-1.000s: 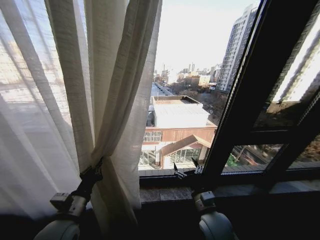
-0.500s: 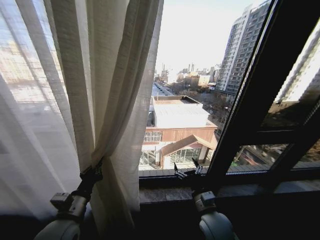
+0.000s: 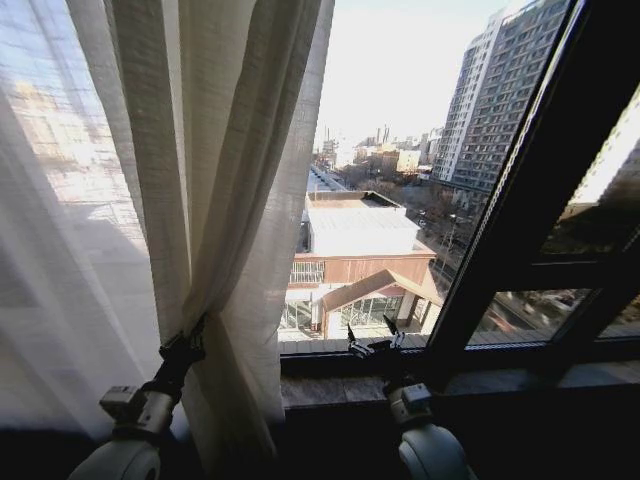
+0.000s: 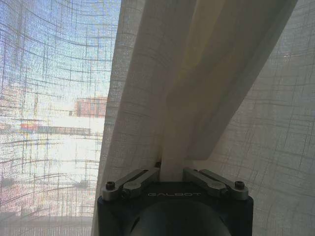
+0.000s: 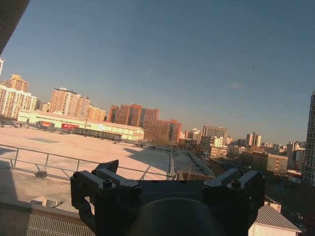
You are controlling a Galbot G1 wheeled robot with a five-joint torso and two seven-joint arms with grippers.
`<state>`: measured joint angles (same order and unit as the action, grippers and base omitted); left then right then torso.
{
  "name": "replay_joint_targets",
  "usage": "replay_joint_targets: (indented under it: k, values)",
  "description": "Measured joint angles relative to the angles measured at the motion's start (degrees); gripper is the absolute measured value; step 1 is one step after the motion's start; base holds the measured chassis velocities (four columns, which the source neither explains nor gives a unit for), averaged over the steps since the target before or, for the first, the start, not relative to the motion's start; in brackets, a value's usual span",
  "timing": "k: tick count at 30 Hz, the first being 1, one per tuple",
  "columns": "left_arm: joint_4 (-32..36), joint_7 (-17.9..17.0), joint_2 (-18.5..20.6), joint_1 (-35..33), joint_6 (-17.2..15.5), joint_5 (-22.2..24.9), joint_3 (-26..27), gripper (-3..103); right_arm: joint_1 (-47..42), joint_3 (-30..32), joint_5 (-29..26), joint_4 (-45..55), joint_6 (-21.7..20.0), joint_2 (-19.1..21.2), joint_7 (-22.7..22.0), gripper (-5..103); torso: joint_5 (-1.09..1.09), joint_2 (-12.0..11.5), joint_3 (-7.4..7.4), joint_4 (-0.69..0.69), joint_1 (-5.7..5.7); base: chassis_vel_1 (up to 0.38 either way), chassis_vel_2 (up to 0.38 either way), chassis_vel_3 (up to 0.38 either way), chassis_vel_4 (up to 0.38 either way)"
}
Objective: Open the curtains by pulling them apart, changing their state from closed to fully open.
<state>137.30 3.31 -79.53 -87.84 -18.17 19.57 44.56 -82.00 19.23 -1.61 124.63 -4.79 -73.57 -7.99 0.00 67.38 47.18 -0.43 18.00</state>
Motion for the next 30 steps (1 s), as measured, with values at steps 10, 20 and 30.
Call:
replay_joint_targets:
  k: [10, 20, 30]
  values:
    - [-4.13, -4.84, -1.03, 2.32, -0.48, 3.17, 16.06, 0, 0.48, -0.42, -0.16, -0.37, 0.07, -0.01, 0.07, 100, 0.02, 0.0, 0.0, 0.0, 0.0, 0.0, 0.0, 0.0, 0.0]
    - [-11.58, -22.2, 0.49, 5.18, -1.95, 4.86, 29.29, 0, 1.29, -1.36, -0.15, -1.14, 0.09, -0.02, 0.14, 100, 0.01, 0.0, 0.0, 0.01, -0.01, 0.0, 0.0, 0.0, 0.0]
    - [-13.48, -45.33, 1.63, 9.09, -7.17, 3.71, 26.46, 17, 1.27, -1.78, -0.09, -1.36, 0.17, -0.18, 0.21, 100, 0.01, 0.0, 0.0, 0.0, 0.0, 0.0, 0.0, 0.0, 0.0]
